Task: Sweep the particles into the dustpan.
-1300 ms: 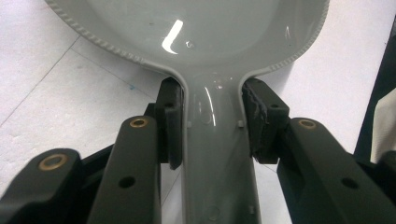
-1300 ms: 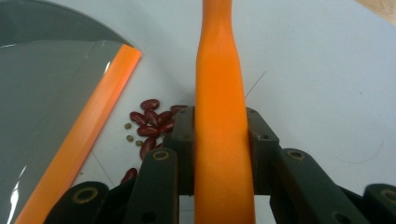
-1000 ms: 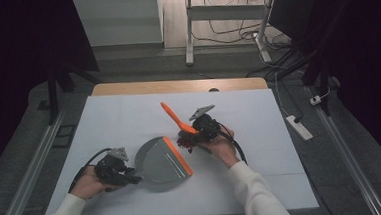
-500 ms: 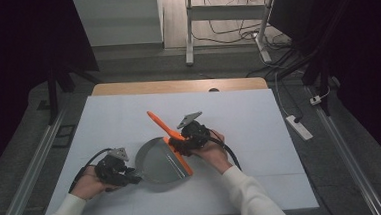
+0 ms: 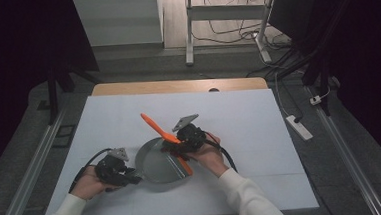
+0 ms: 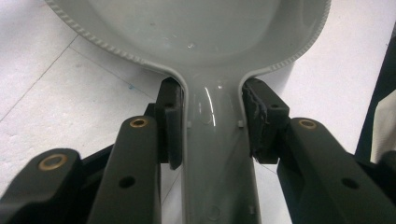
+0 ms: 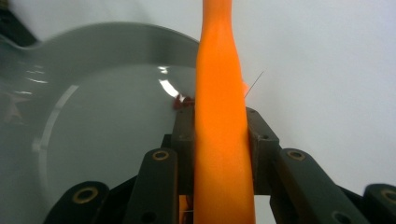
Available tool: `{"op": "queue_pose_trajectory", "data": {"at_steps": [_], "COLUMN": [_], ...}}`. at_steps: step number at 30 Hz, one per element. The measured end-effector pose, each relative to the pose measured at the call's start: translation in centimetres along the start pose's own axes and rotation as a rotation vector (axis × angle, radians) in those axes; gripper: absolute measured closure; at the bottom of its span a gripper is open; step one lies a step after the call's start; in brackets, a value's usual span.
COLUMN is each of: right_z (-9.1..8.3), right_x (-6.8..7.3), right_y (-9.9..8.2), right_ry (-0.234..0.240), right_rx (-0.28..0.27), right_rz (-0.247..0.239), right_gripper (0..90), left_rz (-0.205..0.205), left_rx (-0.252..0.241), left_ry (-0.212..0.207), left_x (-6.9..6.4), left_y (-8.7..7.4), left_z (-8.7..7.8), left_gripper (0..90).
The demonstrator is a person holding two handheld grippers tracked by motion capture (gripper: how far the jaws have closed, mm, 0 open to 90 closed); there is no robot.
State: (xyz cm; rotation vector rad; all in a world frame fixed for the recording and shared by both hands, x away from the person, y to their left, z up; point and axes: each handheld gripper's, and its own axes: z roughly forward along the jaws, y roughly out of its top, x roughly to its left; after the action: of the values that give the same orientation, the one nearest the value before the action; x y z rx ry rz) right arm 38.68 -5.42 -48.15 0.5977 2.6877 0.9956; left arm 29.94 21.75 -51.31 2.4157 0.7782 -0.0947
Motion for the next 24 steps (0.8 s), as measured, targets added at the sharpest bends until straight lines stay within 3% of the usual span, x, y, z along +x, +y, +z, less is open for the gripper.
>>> {"op": "queue_pose_trajectory", "data": {"at_steps": [6,9,24], "right_z": [0.1,-0.3,-3.2], "right_x": [1.7,1.9,-1.4], "right_y": [0.7,1.0,0.0], "right_ry": [0.060,0.053,-0.039], "right_rx": [-0.020,-0.029,-0.083], "right_rz": [-0.031,-0.043,0.054], "right_gripper": [70.3,70.3,70.3], "left_rz": [-0.001,-0.002,-0.001], "left_rx": [0.000,-0.001,-0.002], "left_ry": [0.001,0.002,0.003], "left_x": [0.0,-0.1,0.0], "left_y": [0.0,0.0,-0.1], "left_z": [0.0,0.0,0.1], "left_gripper": [61.5,61.5,61.5]}}
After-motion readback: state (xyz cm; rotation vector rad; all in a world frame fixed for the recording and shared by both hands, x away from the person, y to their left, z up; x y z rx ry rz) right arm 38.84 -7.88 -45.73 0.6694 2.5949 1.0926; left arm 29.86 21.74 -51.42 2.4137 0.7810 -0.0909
